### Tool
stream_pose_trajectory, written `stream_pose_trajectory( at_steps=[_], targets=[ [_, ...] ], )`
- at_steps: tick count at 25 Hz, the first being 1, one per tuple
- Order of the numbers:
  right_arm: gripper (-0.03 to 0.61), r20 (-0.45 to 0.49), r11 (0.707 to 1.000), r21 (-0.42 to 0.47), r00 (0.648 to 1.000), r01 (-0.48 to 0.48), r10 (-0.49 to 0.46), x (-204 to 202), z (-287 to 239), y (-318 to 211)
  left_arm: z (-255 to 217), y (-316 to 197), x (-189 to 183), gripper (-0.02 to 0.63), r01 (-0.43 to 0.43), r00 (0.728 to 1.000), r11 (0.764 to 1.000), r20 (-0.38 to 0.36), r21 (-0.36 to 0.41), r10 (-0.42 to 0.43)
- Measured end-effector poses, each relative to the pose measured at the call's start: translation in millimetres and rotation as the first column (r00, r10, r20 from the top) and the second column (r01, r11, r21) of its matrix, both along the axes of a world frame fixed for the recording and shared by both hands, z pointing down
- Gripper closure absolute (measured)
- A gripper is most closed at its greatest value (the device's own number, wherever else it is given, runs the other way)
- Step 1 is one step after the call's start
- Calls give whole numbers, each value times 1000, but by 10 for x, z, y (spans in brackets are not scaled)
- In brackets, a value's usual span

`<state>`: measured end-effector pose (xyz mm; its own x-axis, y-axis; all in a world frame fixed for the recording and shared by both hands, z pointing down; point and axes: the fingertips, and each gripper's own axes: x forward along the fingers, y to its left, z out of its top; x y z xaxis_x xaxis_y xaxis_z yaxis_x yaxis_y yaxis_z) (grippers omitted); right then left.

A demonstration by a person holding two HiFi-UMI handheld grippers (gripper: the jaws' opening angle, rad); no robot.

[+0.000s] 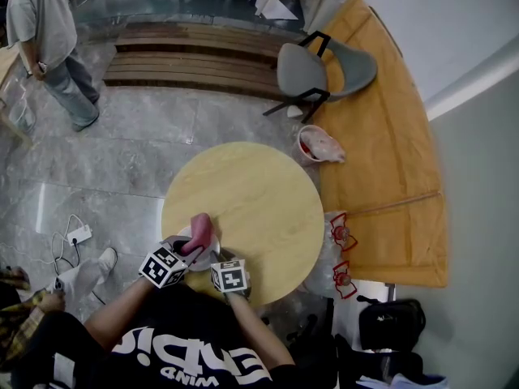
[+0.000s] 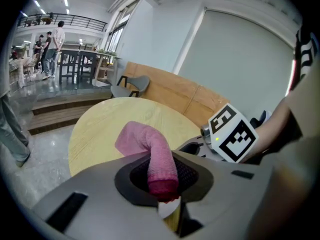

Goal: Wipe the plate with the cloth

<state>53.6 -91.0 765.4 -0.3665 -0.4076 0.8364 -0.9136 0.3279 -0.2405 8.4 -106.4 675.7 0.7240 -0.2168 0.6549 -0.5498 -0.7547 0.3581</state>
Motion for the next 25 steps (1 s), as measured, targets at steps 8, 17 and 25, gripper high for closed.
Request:
stream_pose_trajectory(
  at_steps=[8,17,25],
  targets=[
    [462,34,999,-12,998,-44,45,13,5,10,294,159,339,561,-137,988,989,70,-51,140],
    [463,39,999,-3,998,-53,53,7,10,-2,689,-5,297,563,-77,983,994,160,-74,88],
    [463,64,997,-5,995,-83,83,14,14,2,670,10,258,562,-19,992,989,120,-143,36]
  ],
)
